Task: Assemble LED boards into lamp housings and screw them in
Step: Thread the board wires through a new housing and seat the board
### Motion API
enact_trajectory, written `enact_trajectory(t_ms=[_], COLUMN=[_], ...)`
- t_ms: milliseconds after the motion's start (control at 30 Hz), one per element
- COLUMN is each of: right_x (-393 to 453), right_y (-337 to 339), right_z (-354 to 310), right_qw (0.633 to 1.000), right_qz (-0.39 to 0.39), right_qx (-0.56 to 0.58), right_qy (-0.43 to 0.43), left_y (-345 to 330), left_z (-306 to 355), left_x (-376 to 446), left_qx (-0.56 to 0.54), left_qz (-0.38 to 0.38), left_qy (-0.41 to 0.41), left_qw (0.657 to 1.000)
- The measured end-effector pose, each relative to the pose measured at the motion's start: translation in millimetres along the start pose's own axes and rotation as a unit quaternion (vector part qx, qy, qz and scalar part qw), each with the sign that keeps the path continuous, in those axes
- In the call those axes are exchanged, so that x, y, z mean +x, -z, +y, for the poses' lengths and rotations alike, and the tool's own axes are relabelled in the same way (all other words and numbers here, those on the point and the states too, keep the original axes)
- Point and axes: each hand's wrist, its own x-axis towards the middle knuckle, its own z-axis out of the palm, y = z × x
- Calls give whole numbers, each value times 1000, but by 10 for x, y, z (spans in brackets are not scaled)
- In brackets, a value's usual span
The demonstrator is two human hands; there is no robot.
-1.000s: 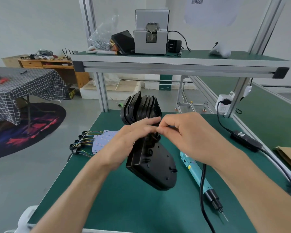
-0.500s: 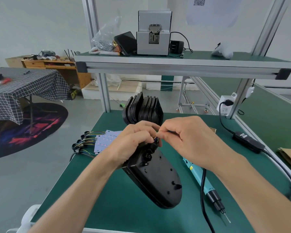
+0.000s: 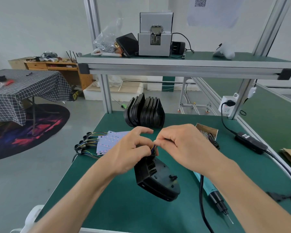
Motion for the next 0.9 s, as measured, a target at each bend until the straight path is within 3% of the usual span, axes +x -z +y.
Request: enact_trajectory(t_ms=[700,800,900], right_x=[-3,5,25], right_y=[-68,10,127], right_z=[-1,-4,40], right_qw=[1000,992,973], right_qz=[5,55,102], right_qx=[23,105,194], right_qy=[-12,-45,-74], left_y=[-70,14,-39], left_z=[-110,-121,-245], left_x=[-87,-81,-159], left_qx=[-30,-173,-391], left_qz=[3,37,136], left_qy=[18,-13,-93], left_qw=[999,984,906])
